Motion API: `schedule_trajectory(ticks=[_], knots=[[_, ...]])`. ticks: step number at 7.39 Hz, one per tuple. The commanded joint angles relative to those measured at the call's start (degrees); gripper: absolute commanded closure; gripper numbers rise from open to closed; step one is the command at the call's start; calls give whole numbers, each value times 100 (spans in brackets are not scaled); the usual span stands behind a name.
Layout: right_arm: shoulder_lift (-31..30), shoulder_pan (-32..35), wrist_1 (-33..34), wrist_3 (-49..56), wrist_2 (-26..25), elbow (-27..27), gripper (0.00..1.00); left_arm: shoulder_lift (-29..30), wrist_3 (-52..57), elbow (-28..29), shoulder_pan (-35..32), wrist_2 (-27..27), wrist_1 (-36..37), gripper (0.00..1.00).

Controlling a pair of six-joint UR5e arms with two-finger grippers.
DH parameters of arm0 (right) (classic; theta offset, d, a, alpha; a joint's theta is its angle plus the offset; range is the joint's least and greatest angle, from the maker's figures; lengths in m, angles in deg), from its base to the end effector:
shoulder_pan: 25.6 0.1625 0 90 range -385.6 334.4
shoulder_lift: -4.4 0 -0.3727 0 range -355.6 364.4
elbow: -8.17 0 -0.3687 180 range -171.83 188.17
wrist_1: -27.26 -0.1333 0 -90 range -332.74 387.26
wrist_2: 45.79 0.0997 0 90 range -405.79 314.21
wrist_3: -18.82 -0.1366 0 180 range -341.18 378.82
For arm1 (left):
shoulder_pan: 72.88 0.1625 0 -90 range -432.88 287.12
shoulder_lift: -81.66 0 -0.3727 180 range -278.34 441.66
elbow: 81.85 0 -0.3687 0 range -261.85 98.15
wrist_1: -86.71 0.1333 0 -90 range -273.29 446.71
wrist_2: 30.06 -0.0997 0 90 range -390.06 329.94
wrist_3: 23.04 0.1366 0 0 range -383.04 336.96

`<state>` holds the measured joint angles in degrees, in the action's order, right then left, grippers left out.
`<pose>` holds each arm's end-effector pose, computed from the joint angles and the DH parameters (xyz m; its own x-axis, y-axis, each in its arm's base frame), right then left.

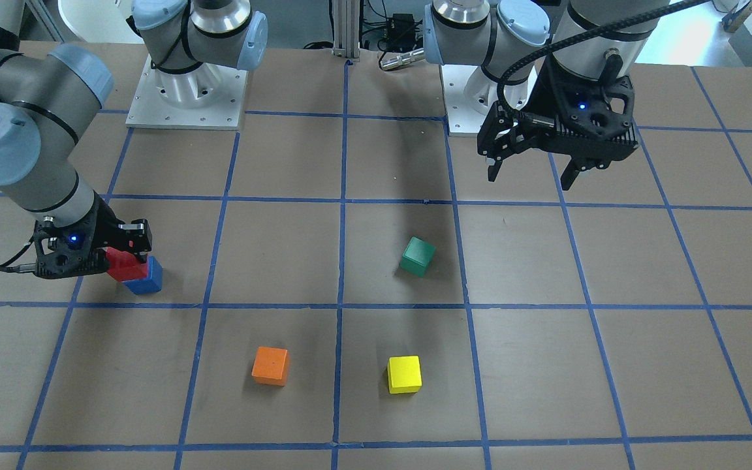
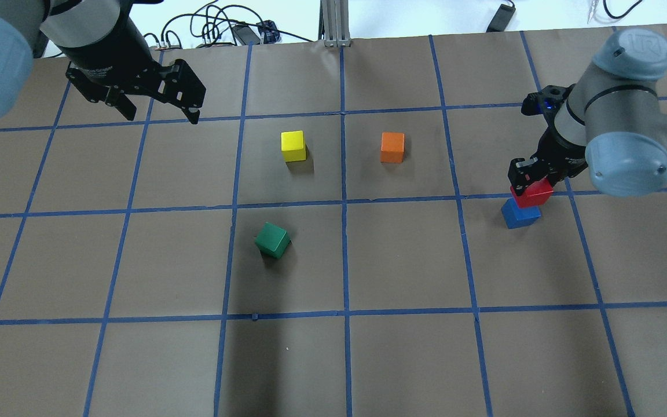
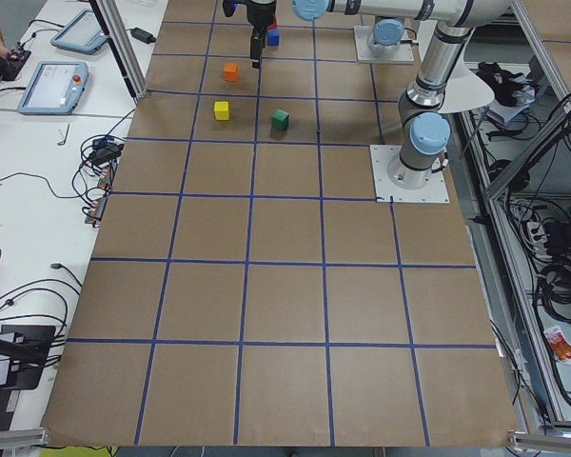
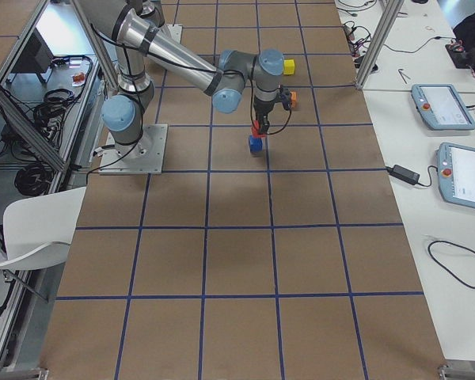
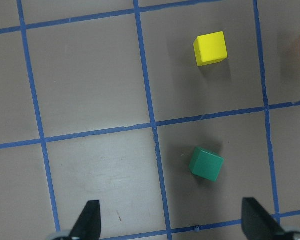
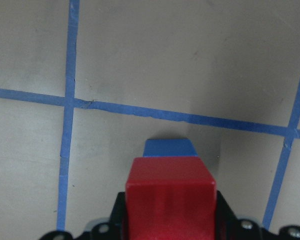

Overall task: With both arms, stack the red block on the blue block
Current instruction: 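Lower the red cube onto the blue cube and open the right gripper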

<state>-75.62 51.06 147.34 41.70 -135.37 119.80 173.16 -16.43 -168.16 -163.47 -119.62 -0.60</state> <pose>0.0212 -0.4928 0.1971 -0.9861 -0.1654 -0.0171 -0.1658 0.9859 0.0218 -0.1394 -0.4877 0.4215 -0.9921 0.1256 -0.0022 0.1253 0.9884 -0.0854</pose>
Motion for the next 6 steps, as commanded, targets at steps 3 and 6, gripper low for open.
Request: schedule_trajectory(ticks=[3, 6], knots=[[57, -19, 192, 50, -7, 202, 100, 25, -11, -17, -11, -9, 3, 0], [75, -141, 192, 58, -7, 211, 100, 8, -11, -9, -11, 0, 3, 0]])
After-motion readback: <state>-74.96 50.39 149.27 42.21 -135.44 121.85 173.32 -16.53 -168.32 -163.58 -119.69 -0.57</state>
